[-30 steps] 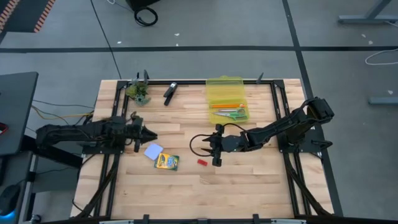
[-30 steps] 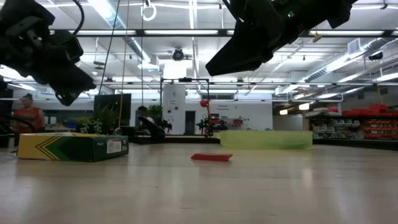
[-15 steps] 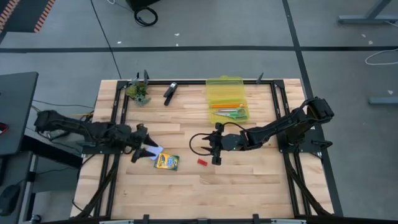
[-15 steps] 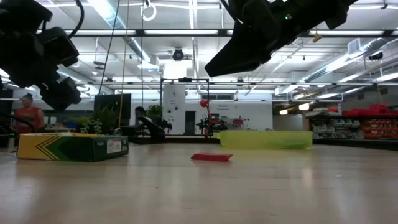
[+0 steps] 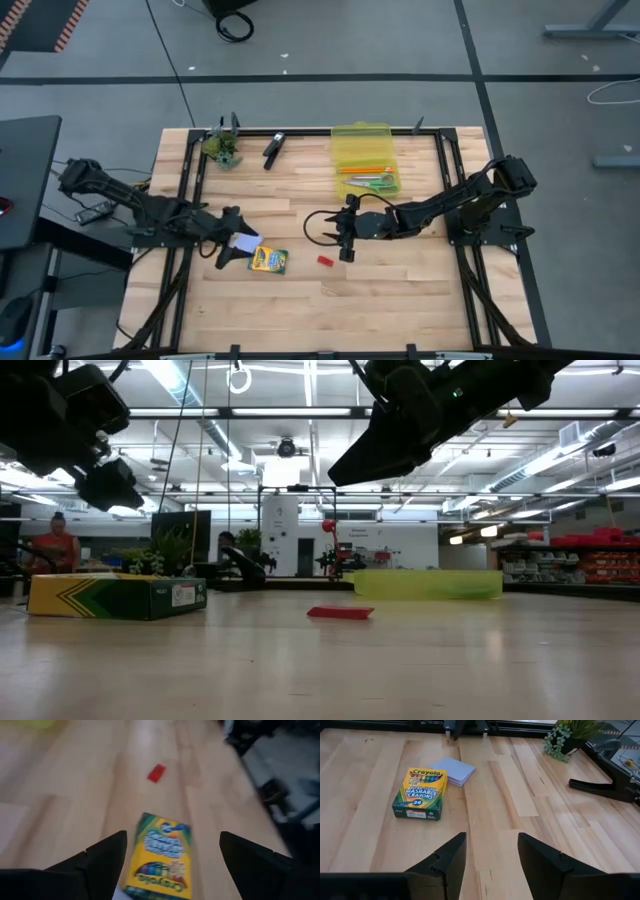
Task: Pack school essentials
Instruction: Put the crayon box into the yellow supply box
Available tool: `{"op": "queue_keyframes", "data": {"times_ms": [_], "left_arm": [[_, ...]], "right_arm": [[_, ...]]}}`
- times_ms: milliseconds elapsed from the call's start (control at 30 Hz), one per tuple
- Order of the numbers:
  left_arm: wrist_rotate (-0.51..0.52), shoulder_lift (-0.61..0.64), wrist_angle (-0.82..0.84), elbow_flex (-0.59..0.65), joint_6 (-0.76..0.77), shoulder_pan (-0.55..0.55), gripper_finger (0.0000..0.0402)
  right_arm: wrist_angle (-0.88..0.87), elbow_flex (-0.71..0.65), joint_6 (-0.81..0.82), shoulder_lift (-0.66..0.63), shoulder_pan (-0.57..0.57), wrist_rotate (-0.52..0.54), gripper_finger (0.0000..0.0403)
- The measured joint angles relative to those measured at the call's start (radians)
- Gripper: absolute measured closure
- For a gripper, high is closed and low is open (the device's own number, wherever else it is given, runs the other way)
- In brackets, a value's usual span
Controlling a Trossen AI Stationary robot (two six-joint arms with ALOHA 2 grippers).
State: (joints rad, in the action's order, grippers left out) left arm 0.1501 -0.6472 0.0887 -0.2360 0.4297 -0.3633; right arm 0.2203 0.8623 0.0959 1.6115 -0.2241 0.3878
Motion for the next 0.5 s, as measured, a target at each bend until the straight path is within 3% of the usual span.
{"op": "queue_keyframes", "data": {"times_ms": [100, 500], "left_arm": [[0.051, -0.059, 0.053, -0.049, -0.004, -0.019, 0.0072], [0.03, -0.285, 0.103, -0.148, 0.038, -0.074, 0.0072]], "right_arm": [[0.0, 0.0, 0.0, 0.0, 0.0, 0.0, 0.0218], [0.0, 0.0, -0.003, 0.0, 0.0, -0.004, 0.0218]]}}
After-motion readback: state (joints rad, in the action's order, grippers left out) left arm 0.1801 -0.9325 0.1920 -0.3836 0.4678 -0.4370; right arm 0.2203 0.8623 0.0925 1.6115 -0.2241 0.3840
